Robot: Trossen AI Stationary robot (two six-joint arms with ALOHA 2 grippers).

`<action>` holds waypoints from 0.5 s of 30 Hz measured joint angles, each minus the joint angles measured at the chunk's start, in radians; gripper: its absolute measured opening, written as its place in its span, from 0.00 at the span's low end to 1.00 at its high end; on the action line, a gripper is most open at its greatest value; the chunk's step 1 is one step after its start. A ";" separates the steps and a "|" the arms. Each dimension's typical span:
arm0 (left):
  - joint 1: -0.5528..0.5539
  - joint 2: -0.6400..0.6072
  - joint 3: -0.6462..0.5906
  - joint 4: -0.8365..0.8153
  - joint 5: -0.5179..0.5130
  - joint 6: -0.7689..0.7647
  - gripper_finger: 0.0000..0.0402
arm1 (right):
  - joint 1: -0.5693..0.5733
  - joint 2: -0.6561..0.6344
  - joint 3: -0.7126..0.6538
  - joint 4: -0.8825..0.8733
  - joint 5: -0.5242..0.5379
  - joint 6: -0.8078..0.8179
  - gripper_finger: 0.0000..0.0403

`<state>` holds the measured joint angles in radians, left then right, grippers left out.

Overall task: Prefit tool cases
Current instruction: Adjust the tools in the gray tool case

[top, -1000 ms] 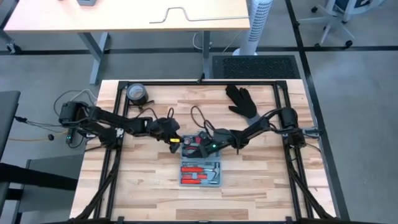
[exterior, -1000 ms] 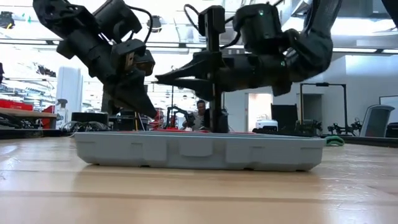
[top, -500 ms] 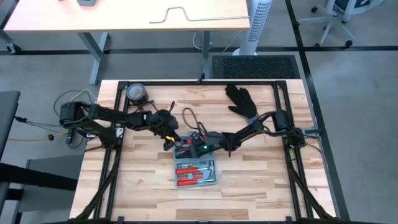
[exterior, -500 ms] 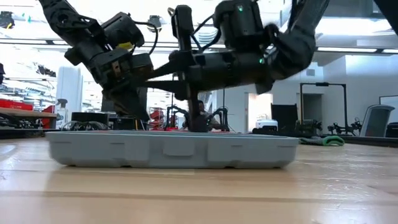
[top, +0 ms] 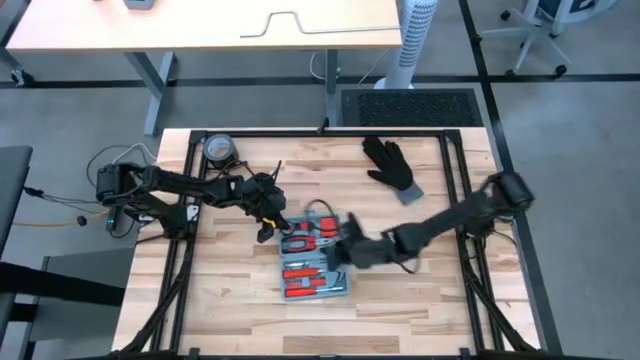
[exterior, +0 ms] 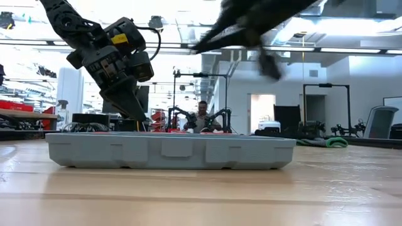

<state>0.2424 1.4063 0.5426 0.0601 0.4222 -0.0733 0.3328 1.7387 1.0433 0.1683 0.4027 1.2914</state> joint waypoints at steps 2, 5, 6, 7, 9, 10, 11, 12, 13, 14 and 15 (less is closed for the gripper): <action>0.000 0.000 0.000 0.001 0.001 0.006 0.00 | 0.058 -0.057 0.000 -0.185 0.127 0.107 0.00; 0.001 0.000 0.000 0.005 0.010 0.015 0.00 | 0.126 -0.090 -0.002 -0.408 0.225 0.283 0.00; 0.001 0.000 0.000 0.007 0.011 0.025 0.00 | 0.145 -0.095 -0.003 -0.460 0.244 0.331 0.00; 0.001 0.000 0.000 0.005 0.012 0.034 0.00 | 0.163 -0.100 -0.003 -0.495 0.254 0.383 0.00; 0.001 0.000 0.000 -0.001 0.015 0.038 0.00 | 0.193 -0.105 -0.002 -0.535 0.269 0.466 0.00; 0.002 0.000 0.000 -0.003 0.016 0.031 0.00 | 0.207 -0.105 -0.002 -0.534 0.273 0.488 0.00; 0.002 0.000 0.000 -0.004 0.020 0.023 0.00 | 0.219 -0.103 -0.002 -0.531 0.275 0.502 0.00; 0.002 0.000 0.000 -0.004 0.025 0.015 0.00 | 0.229 -0.100 -0.002 -0.531 0.276 0.515 0.00; 0.002 0.000 0.000 -0.003 0.031 0.006 0.00 | 0.233 -0.098 -0.002 -0.533 0.283 0.531 0.00; 0.002 0.000 0.000 -0.003 0.041 -0.001 0.00 | 0.232 -0.098 0.000 -0.551 0.296 0.550 0.00; 0.002 0.000 0.000 -0.001 0.045 -0.007 0.00 | 0.221 -0.098 0.000 -0.595 0.316 0.574 0.00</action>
<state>0.2440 1.4063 0.5426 0.0589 0.4671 -0.0805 0.5540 1.6405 1.0431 -0.4271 0.7187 1.8651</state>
